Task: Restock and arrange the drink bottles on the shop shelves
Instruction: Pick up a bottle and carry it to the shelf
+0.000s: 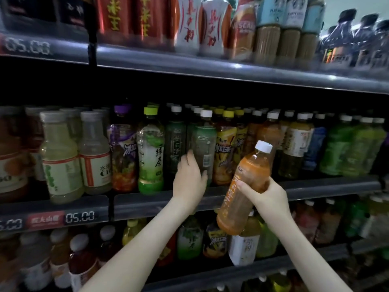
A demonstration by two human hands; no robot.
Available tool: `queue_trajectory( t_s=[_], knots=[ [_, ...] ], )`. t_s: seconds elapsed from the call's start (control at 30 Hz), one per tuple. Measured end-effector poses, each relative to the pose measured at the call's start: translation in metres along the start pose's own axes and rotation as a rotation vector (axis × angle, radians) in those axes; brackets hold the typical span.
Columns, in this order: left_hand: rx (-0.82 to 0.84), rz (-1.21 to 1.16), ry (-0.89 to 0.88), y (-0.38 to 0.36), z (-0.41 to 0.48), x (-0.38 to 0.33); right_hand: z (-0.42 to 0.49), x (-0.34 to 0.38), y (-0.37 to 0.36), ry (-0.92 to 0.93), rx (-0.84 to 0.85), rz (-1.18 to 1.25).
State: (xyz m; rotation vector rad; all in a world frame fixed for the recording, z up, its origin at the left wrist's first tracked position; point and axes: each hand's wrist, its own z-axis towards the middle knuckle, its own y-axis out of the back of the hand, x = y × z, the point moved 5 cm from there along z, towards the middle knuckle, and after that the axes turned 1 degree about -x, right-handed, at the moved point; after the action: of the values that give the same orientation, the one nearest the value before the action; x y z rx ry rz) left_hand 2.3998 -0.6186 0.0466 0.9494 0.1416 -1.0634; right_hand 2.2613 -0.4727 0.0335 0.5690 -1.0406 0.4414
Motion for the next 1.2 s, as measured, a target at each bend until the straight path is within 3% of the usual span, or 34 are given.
queue_trajectory(
  t_s=[0.13,0.23,0.37,0.5,0.8,1.03,1.2],
  knots=[
    [-0.223,-0.011,-0.318,-0.002,-0.014,-0.036,0.007,-0.007,0.012,0.013,-0.050,-0.007],
    [-0.181,-0.115,-0.453,-0.016,-0.020,-0.058,0.012,-0.011,0.036,0.022,-0.253,0.062],
    [-0.095,-0.181,-0.394,-0.047,-0.014,-0.081,0.020,-0.006,0.083,0.176,-0.504,0.108],
    [0.039,-0.154,-0.221,-0.092,0.006,-0.112,0.053,-0.022,0.115,0.241,-0.571,0.100],
    [0.052,-0.011,0.126,-0.171,0.053,-0.142,0.135,-0.055,0.124,0.238,-0.284,0.027],
    [-0.039,0.121,0.183,-0.169,0.049,-0.147,0.169,-0.055,0.098,0.237,-0.087,-0.093],
    [-0.089,0.126,0.144,-0.164,0.042,-0.145,0.158,-0.076,0.078,0.353,0.003,-0.260]
  ],
)
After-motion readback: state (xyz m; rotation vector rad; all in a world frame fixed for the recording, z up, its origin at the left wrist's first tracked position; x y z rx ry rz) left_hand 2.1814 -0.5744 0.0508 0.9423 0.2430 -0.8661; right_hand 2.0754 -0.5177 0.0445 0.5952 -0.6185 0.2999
